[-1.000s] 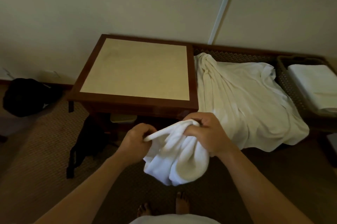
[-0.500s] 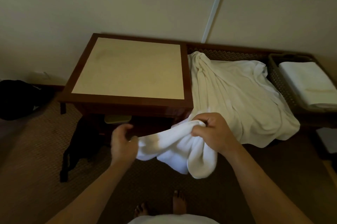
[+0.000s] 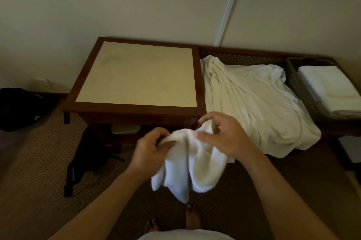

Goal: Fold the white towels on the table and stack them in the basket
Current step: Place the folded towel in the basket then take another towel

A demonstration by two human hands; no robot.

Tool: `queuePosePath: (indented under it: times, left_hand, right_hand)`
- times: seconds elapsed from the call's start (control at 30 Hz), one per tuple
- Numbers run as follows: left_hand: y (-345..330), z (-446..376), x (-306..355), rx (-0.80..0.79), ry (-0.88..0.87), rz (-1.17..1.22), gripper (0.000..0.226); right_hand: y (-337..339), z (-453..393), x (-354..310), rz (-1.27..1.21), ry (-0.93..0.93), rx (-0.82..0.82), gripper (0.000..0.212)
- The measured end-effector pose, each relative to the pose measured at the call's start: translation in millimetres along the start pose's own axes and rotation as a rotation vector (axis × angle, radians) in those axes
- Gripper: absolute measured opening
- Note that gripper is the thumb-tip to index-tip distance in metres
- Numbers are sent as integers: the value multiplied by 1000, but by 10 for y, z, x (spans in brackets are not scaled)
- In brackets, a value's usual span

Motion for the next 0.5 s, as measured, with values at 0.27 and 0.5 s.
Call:
queuePosePath:
  times: [0.27,0.5]
  left_hand:
    - [660,44,-960,101,193,-319,18]
    - [646,245,-1354,148,-242,-482,12]
  right_hand:
    - [206,-57,-152,-141,-30,508,23]
    - [-90,-85,-651,-198,126,433,17]
Point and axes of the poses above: each hand's wrist, its own z-axis away from the middle knuckle, its own y-axis out of the back of the hand, x = y × z, the point moved 2 cm from there along -z, towards the middle knuckle, and after that the axes turned 1 degree about -y, right-handed, at the moved point
